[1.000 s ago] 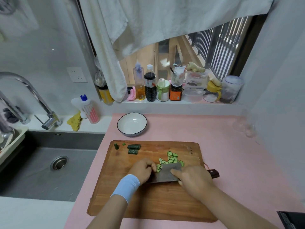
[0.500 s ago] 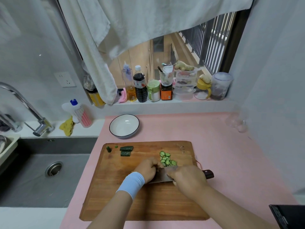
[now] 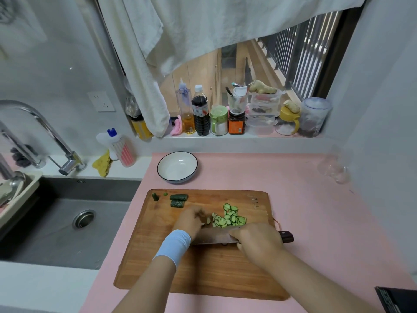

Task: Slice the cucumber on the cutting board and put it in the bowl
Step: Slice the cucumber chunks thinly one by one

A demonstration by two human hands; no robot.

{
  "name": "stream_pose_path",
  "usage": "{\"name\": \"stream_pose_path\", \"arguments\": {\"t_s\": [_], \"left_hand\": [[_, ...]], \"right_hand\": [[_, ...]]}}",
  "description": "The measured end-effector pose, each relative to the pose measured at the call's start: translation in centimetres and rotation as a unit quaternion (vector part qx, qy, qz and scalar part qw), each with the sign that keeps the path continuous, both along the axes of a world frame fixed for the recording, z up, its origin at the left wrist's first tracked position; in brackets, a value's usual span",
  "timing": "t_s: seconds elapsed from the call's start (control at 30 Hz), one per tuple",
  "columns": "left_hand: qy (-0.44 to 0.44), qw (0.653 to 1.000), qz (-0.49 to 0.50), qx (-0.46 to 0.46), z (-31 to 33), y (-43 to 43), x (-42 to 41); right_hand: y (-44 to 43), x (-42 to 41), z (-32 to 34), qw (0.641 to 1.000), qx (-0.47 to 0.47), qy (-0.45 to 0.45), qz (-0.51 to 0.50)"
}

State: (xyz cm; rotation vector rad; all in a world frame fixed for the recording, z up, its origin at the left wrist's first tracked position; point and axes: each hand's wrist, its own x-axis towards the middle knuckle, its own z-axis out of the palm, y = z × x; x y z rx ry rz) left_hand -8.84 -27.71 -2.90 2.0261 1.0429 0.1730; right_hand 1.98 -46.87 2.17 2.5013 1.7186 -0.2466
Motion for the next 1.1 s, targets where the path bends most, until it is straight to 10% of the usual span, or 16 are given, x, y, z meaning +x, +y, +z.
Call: {"name": "stream_pose_path", "arguments": {"t_s": [0.2, 0.4, 0.57, 0.87, 1.1], "left_hand": [[0.126, 0.989, -0.041, -0.067, -0.7, 1.0, -1.3], [-0.039, 0.996, -0.047, -0.064, 1.2, -0.1, 0.5], [0.023, 0.986, -0.147, -0.076, 0.7, 0.8, 0.6], [-0.114, 0.979, 0.162, 0.056, -0.7, 8.1, -6.5], [0.128, 0.964, -0.155, 0.173, -6.7, 6.2, -8.9]], "right_hand": [[0.8, -0.4, 1.0, 1.0, -0.005, -0.005, 0.02], [1.7, -1.0, 2.2, 1.0, -0.014, -0.009, 0.011], [2.9, -1.9, 2.5, 0.999, -0.032, -0.014, -0.008], [4.7, -2.9, 1.8, 0.989, 0.002, 0.078, -0.124], [6.4, -4.7, 0.7, 0.935, 0.084, 0.192, -0.286]]}}
